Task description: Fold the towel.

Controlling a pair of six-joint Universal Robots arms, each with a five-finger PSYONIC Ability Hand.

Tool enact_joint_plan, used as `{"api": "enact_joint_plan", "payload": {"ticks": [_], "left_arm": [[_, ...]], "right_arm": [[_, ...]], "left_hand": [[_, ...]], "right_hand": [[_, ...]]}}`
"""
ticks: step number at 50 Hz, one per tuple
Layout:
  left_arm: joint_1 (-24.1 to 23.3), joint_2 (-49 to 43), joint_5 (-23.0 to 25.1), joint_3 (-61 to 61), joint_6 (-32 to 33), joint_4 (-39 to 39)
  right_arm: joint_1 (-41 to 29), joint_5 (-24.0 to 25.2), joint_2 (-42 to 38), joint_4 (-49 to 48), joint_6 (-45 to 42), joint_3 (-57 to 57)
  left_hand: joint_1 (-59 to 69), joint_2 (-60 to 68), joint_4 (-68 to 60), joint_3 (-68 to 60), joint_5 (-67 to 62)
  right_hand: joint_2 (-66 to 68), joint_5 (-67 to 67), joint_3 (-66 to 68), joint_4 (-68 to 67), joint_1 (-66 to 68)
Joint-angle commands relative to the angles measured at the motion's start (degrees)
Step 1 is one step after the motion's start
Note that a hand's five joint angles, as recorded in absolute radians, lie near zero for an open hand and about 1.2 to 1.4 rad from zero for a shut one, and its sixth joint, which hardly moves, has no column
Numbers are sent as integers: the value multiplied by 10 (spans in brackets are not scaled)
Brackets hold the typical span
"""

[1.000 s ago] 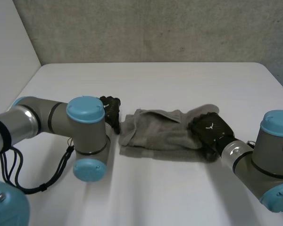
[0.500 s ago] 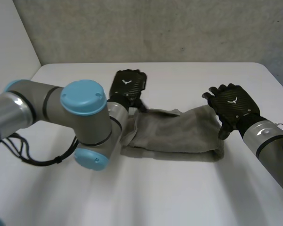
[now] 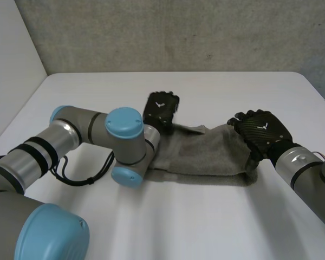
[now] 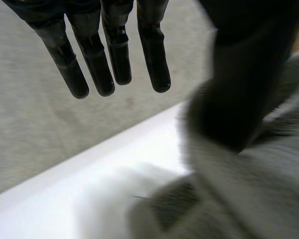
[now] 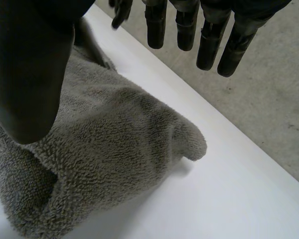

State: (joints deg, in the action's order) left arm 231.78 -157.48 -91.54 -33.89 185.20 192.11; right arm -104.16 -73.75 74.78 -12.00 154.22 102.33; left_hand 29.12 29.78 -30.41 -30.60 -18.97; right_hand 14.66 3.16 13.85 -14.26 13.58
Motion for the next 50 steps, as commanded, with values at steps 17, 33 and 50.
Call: {"api": "enact_joint_plan", "payload": {"ticks": [17, 33, 50], "left_arm": [[30, 29, -81, -91, 2, -12], [51, 287, -2, -362, 0, -9], [66, 402, 39, -556, -5, 10]], "right_arm": [[-3, 1, -4, 0, -14, 3], [3, 18, 11, 3, -13, 23], [69, 91, -38, 0, -15, 44]], "left_hand": [[-4, -11, 17, 19, 3], [6, -1, 7, 9, -8], [-11, -17, 24, 26, 9]], "right_hand": [[-47, -32, -39, 43, -36], [15, 30, 23, -19, 25], [195, 210, 203, -199, 205]]}}
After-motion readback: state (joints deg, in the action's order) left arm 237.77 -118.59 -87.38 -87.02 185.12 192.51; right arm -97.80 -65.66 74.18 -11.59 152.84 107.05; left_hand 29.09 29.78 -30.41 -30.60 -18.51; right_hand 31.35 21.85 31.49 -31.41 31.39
